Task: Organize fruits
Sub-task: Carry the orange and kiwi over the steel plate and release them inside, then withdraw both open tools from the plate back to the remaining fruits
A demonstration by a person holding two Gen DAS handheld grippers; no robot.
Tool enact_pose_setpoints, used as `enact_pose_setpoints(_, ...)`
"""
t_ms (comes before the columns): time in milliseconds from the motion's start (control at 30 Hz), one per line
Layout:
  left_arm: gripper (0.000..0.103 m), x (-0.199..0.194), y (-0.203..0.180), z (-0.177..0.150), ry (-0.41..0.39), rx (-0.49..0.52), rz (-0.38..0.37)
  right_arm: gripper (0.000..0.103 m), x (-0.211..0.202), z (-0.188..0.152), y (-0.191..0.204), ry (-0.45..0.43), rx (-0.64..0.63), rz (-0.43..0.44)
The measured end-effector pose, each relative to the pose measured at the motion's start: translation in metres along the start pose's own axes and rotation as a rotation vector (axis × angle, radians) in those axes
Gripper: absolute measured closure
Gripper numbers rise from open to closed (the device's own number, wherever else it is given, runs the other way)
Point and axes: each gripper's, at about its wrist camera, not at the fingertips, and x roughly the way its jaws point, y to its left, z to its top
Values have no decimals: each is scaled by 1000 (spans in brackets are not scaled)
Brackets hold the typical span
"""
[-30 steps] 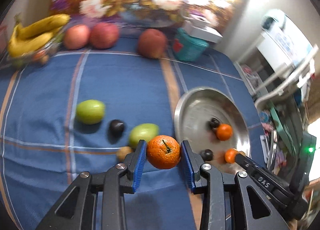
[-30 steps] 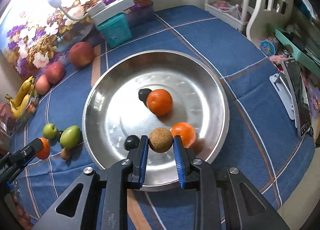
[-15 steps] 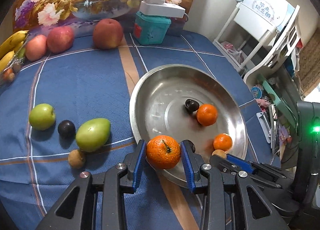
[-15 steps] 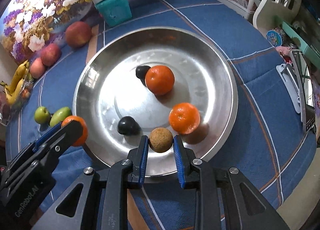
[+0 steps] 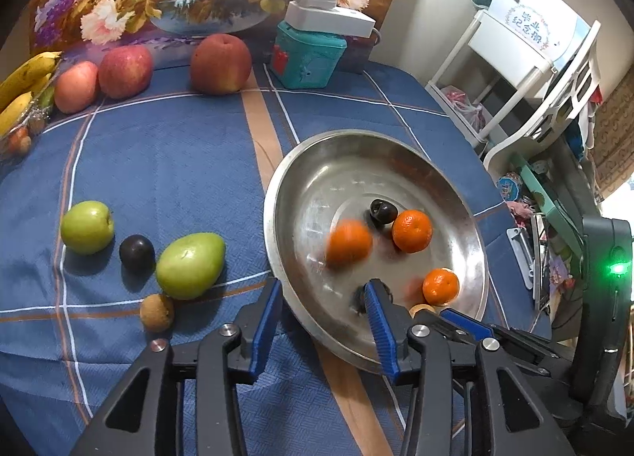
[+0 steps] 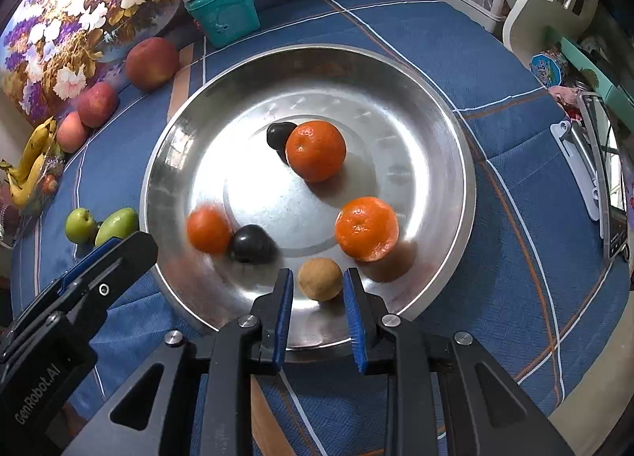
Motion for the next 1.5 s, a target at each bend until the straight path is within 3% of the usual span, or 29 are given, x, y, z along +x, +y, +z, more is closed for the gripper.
enact_pose_setpoints(133,55,0,3,0,3,-9,5,76,-1,1,0,-6,2,3)
enact_pose_setpoints(267,43,-3,7,1,0,-28,12,73,-5,2,-1,-19,6,6)
enact_pose_setpoints(367,34,-6,12,3,-4,-46,29,51,-8,3,-2,-40,11,8)
enact_pose_setpoints(533,19,-12,23,4,0,-82,137,42,-14,4,1,-70,4,13)
enact_pose_setpoints(600,14,-13,26,4,8,-82,207,31,-15,4,3,-76,-5,7)
enact_pose_setpoints(733,1,-19,41,2,11,-119,314,28,-15,4,9,-85,-25,-4)
enact_pose_setpoints(800,0,-24,49,1,4,-144,335,17,-14,4,11,-85,-35,-16)
enact_pose_setpoints(1067,0,-33,77,-7,30,-222,438,16,-18,4,14,-133,-42,-14)
enact_pose_setpoints(1167,0,-36,84,-10,33,-238,461,6,-28,5,17,-190,-43,-9)
enact_pose_setpoints(1333,0,-46,91,-12,14,-259,468,6,-43,6,21,-276,-46,19)
enact_pose_setpoints(1500,0,-53,96,-11,1,-265,479,6,-45,6,23,-282,-37,52)
